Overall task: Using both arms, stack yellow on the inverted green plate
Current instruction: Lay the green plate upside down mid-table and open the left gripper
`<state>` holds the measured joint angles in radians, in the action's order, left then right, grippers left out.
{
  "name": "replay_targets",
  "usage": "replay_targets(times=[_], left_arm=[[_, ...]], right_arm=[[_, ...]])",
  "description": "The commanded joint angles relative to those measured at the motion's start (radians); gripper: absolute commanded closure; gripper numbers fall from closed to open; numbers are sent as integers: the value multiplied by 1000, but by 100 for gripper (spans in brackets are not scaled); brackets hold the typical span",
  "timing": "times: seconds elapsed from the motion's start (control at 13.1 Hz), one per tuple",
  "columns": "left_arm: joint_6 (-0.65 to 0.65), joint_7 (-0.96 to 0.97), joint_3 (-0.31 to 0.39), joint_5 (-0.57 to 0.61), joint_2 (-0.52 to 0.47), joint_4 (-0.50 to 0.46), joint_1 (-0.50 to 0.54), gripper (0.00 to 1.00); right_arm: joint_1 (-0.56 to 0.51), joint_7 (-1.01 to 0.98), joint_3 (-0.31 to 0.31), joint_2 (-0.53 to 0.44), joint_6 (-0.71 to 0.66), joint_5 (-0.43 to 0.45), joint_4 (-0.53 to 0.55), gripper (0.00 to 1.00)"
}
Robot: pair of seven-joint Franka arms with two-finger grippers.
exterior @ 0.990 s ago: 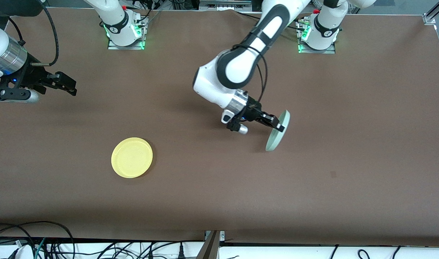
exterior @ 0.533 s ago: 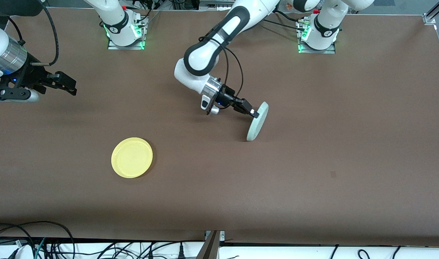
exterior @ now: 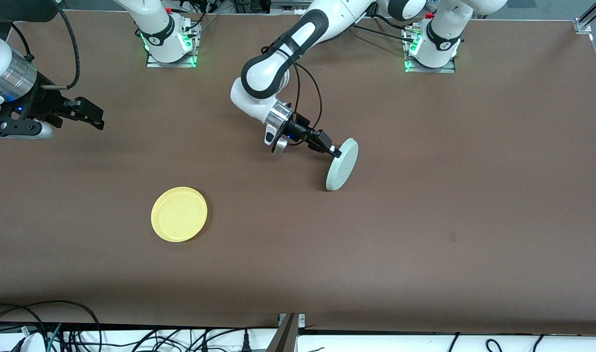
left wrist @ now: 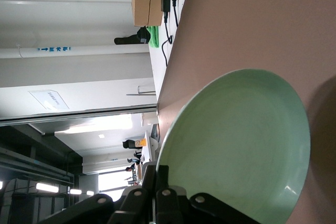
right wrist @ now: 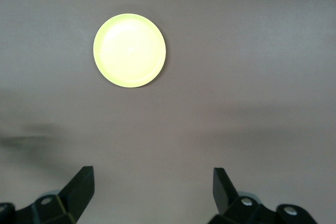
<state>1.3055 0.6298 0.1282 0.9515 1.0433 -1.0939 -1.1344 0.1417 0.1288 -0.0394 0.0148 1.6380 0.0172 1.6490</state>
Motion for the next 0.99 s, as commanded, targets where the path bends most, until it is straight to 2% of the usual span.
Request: replay_targets(times=[0.0, 0.23, 0.46, 0.69, 0.91], left_arm=[[63, 11, -7, -58, 28, 48, 8, 0], [170, 8, -10, -146, 26, 49, 8, 0], [372, 10, -6, -313, 21, 72, 28, 0], [546, 4, -7, -508, 8, 84, 90, 0], [603, -4, -9, -673, -61, 85, 178, 0]], right_arm=[[-1, -23, 1, -21, 8, 0, 20, 0], [-1, -24, -1, -19, 14, 0, 20, 0], [-1, -24, -1, -18, 16, 1, 21, 0], [-1, -60, -8, -9, 19, 0, 23, 0], [-2, -66, -11, -6, 80, 1, 69, 0]])
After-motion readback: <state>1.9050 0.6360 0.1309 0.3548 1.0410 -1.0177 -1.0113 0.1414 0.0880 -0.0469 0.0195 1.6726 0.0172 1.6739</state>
